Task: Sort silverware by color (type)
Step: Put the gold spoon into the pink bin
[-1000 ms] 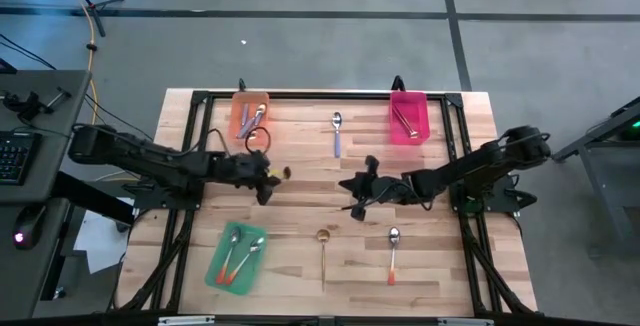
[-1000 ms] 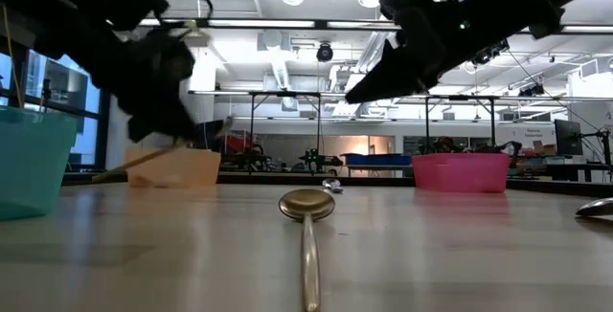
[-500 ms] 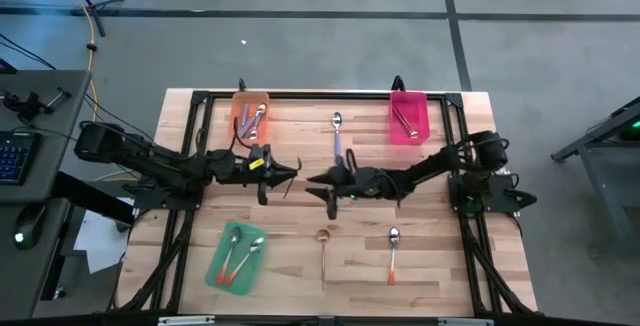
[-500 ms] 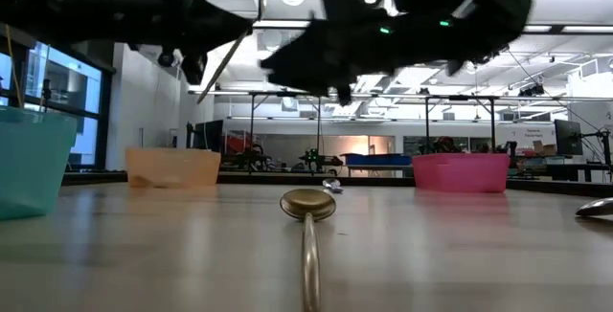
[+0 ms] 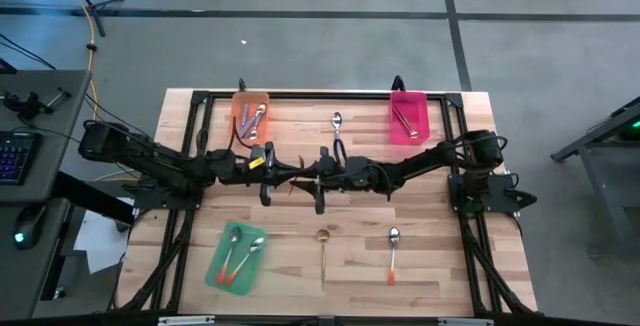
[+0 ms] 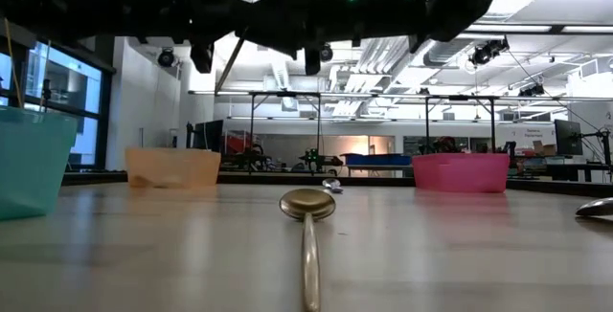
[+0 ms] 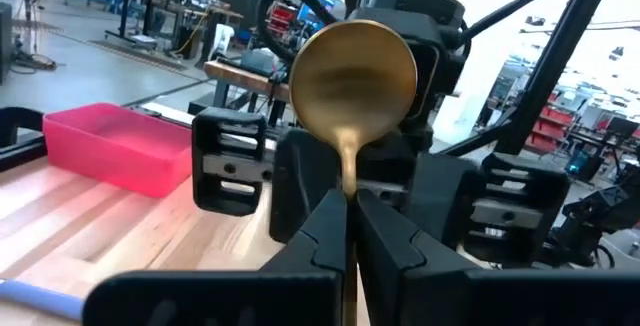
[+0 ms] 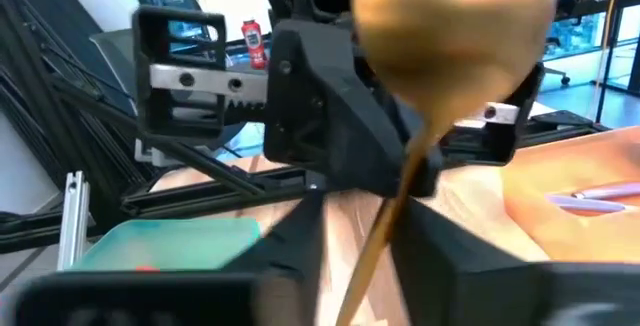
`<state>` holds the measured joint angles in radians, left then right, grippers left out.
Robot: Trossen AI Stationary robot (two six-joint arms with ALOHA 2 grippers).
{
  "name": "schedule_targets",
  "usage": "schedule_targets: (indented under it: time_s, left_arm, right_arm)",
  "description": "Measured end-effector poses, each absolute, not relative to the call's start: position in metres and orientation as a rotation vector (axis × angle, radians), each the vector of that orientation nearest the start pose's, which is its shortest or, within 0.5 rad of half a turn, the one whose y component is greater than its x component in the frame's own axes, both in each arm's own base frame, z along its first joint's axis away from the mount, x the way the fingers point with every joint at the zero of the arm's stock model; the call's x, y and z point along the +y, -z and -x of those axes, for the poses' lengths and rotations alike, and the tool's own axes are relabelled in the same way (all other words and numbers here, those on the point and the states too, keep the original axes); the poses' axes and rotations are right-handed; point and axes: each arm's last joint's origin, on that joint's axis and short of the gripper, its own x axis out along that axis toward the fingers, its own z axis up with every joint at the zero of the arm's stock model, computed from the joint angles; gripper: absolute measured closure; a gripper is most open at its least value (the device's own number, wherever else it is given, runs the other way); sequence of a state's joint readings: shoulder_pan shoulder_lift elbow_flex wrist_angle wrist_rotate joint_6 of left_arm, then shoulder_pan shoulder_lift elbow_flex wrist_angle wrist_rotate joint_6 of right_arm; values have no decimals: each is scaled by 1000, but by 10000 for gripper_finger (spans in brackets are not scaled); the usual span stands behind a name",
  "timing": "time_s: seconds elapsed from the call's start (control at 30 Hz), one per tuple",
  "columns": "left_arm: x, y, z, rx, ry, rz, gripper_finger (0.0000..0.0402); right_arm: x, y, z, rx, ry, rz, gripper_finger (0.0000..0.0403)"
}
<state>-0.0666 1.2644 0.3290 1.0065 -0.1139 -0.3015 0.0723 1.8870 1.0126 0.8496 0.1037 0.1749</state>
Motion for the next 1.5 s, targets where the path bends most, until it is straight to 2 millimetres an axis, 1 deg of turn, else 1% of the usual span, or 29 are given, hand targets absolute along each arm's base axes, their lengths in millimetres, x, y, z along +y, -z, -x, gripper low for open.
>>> schedule_targets:
  time_s: [0.07, 0.1, 0.13, 0.23, 0.33, 0.37, 0.47, 0.53, 0.6, 0.67, 0.8, 0.87, 0.93, 1.03, 1.1, 1.23, 1.33, 1.5]
  left_arm:
    - [-12, -202, -230, -97, -33, 308, 401]
    - [-12, -203, -230, -105, -35, 302, 399]
    - [-12, -204, -230, -109, -34, 295, 395]
    - [-12, -205, -229, -115, -35, 272, 373]
    - [-12, -211, -226, -157, -33, 238, 346]
    - [-12, -211, -225, -154, -34, 223, 338]
    - [-11, -207, -222, -137, -44, 193, 315]
    - [-11, -203, -220, -123, -61, 193, 303]
    - [-10, -196, -217, -100, -74, 191, 296]
    - [-9, -189, -213, -79, -95, 202, 292]
    - [-9, -180, -207, -47, -101, 212, 292]
    - [-9, -177, -206, -39, -102, 215, 293]
    - [-9, -177, -205, -36, -102, 227, 293]
    - [-9, -177, -205, -38, -102, 227, 293]
    - [-9, -177, -205, -37, -102, 228, 294]
    - [-9, -177, -205, -37, -102, 230, 295]
    - [-9, -177, -205, -36, -100, 235, 296]
    - [-9, -176, -205, -36, -98, 235, 296]
  right_arm:
    - [25, -203, -401, 22, 37, -173, 363]
    - [24, -203, -401, 22, 37, -173, 382]
    - [23, -202, -401, 24, 41, -174, 391]
    - [21, -201, -401, 61, 51, -183, 387]
    - [18, -198, -398, 142, 70, -186, 398]
    - [17, -200, -395, 161, 84, -184, 398]
    - [10, -217, -386, 196, 126, -181, 399]
    - [6, -225, -377, 257, 180, -164, 400]
    - [-2, -236, -363, 337, 239, -158, 400]
    - [-13, -248, -344, 418, 320, -175, 400]
    - [-46, -263, -290, 650, 591, -247, 401]
    - [-63, -270, -262, 737, 703, -304, 401]
    - [-81, -273, -237, 823, 801, -344, 402]
    - [-109, -271, -212, 929, 912, -372, 402]
    - [-127, -266, -202, 980, 937, -403, 402]
    - [-160, -250, -192, 1078, 939, -445, 402]
    - [-184, -234, -184, 1151, 969, -481, 402]
    - [-212, -207, -175, 1250, 996, -528, 402]
